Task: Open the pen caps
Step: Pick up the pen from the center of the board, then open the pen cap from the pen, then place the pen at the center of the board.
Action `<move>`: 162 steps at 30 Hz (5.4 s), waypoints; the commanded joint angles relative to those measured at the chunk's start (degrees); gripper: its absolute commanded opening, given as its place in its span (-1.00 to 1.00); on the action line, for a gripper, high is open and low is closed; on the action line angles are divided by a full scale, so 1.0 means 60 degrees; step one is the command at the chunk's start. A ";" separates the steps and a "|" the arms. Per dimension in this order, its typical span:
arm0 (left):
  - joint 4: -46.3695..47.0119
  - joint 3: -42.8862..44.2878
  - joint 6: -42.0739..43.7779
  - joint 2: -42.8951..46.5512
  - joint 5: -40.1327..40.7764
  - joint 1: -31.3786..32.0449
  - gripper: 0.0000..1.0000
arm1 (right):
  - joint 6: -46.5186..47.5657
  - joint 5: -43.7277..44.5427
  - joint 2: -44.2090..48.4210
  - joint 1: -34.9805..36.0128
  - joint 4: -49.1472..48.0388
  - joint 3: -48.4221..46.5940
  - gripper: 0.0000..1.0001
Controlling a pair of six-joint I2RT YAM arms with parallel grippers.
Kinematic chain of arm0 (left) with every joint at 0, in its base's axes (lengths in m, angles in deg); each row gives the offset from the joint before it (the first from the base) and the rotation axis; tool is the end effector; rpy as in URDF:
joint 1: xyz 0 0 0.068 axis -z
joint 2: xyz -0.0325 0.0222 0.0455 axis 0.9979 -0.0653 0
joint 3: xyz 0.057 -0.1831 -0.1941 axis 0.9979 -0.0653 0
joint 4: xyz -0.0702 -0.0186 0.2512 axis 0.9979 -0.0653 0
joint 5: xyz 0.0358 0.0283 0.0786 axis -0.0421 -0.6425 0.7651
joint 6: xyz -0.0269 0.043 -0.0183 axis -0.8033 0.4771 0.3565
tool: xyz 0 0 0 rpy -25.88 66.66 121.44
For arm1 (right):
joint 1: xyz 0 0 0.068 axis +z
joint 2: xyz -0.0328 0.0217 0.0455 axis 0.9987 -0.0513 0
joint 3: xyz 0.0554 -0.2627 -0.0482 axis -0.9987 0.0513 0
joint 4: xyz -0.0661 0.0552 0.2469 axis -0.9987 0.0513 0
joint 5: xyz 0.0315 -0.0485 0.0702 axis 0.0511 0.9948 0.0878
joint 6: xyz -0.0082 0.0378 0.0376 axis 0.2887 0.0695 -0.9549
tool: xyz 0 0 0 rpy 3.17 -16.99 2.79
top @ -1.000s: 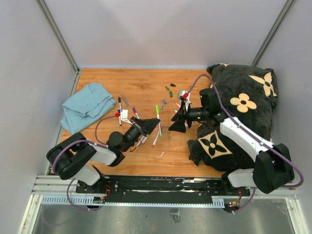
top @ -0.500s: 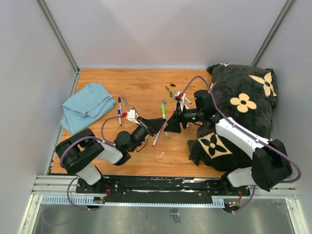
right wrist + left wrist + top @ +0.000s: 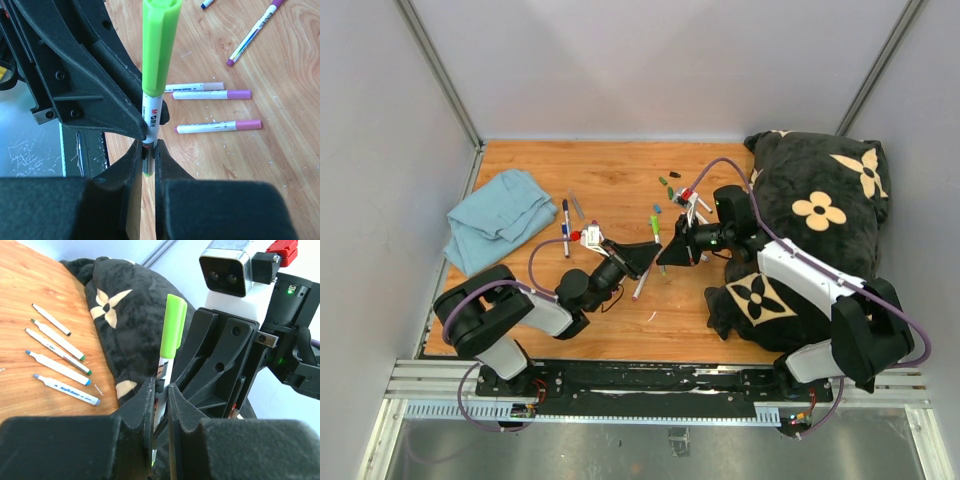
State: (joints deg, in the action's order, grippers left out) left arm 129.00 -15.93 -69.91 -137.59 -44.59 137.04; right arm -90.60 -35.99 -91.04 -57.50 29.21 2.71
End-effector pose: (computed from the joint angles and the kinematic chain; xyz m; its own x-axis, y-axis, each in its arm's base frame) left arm 0.1693 -0.1960 0.1922 -0.3339 -0.6963 -0.6354 0.5650 0.3917 -0.7261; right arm 0.2506 0.1746 0.2612 -0.5232 -0.2049 -0.8272 -0.8488 0.2118 0.4844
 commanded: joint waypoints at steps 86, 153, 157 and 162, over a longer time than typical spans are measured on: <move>0.0339 0.0672 -0.1082 0.1169 -0.4895 -0.1949 -0.99 | 0.1722 -0.1879 0.0386 -0.0351 0.1192 -0.0527 -0.08; -0.5619 -0.1908 0.1136 0.4994 -0.4572 -0.5622 -0.99 | 0.4026 0.7466 -0.4270 0.0491 0.4633 -0.2900 -0.51; -0.5619 -0.1887 0.1096 0.4967 -0.4652 -0.5619 -0.99 | 0.4053 0.7410 -0.4222 0.0487 0.4668 -0.2925 -0.51; -0.5619 -0.1659 0.0926 0.4710 -0.4989 -0.5608 -0.99 | 0.4160 0.7172 -0.3869 0.0493 0.4790 -0.2966 -0.40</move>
State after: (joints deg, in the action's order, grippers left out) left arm 94.78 -26.83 -63.82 -108.56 -72.30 103.62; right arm -65.68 7.97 -115.43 -55.44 55.88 -13.72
